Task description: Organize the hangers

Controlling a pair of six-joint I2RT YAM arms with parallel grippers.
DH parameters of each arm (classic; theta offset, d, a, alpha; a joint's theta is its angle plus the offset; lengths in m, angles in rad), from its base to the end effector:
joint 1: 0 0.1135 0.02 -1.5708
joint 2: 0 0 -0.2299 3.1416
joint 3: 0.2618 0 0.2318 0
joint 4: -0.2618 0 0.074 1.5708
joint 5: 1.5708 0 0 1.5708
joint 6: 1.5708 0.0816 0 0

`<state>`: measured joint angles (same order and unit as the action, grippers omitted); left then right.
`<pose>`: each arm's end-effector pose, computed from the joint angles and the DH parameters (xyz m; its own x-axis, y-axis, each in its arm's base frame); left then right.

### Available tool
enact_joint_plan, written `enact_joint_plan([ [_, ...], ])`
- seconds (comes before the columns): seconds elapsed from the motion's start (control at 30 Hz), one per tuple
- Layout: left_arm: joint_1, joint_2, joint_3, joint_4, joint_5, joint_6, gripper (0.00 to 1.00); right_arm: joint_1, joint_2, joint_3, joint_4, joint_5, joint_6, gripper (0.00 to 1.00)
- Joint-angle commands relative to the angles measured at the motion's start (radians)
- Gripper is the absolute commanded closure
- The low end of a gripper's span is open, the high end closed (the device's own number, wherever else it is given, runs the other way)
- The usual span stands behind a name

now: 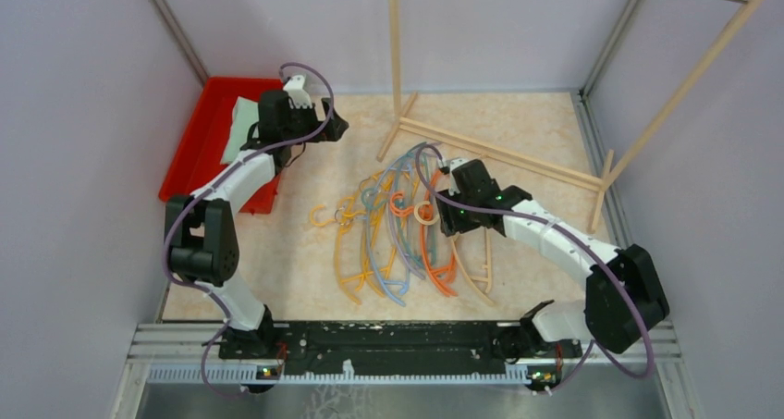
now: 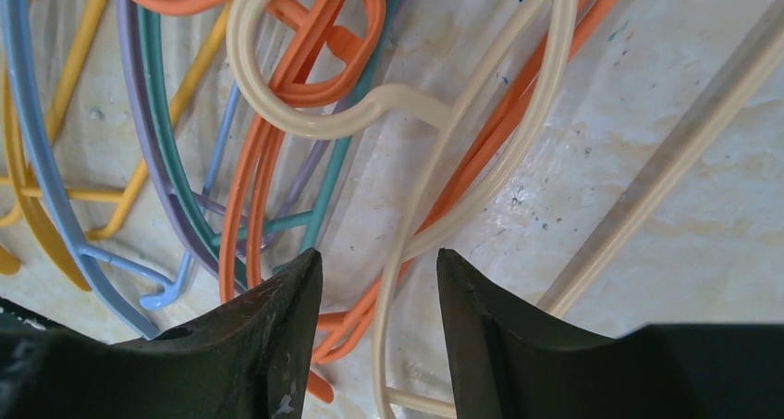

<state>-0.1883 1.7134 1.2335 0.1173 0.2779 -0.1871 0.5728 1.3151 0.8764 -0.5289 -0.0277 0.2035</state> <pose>0.4099 -0.1009 0.2368 -0.4227 -0.1015 -0.9006 0.3596 0.8933 -0.2695 0.2326 0.1527 0.1670 -0.7900 -0.2691 -0.5510 -0.4036 0.9046 0.1370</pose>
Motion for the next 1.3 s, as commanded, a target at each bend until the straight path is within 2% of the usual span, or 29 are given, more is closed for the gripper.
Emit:
enact_joint_plan([
  [0.0, -0.003, -0.035, -0.028, -0.011, 0.021, 0.01, 0.0, 0.015, 0.033, 0.003, -0.005, 0.018, 0.032, 0.52],
  [0.33, -0.003, -0.072, -0.096, -0.011, 0.03, 0.017, 0.0, 0.016, 0.056, -0.109, 0.021, -0.027, 0.065, 0.58],
  [0.47, -0.003, -0.089, -0.137, -0.008, 0.027, 0.009, 0.0, 0.016, 0.057, -0.128, 0.032, -0.031, 0.069, 0.73],
  [0.53, -0.003, -0.097, -0.149, -0.006, 0.03, 0.001, 0.0, 0.016, 0.054, -0.126, 0.03, -0.033, 0.068, 0.77],
  [0.67, -0.004, -0.108, -0.165, -0.001, 0.028, -0.006, 0.0, 0.016, 0.03, -0.096, -0.011, -0.025, 0.055, 1.0],
  [1.0, -0.004, -0.111, -0.178, 0.012, 0.009, 0.006, 0.0, 0.015, -0.092, 0.241, -0.306, -0.009, 0.076, 1.0],
  [1.13, -0.005, -0.09, -0.163, 0.018, 0.036, -0.005, 0.0, -0.019, -0.099, 0.4, -0.282, 0.031, 0.122, 1.0],
  [1.23, -0.005, -0.086, -0.152, 0.013, 0.04, 0.0, 0.0, -0.15, -0.085, 0.482, -0.174, -0.057, 0.202, 1.0],
  [1.27, -0.005, -0.086, -0.151, 0.015, 0.039, 0.004, 0.0, -0.196, -0.086, 0.49, -0.082, -0.097, 0.24, 1.0],
])
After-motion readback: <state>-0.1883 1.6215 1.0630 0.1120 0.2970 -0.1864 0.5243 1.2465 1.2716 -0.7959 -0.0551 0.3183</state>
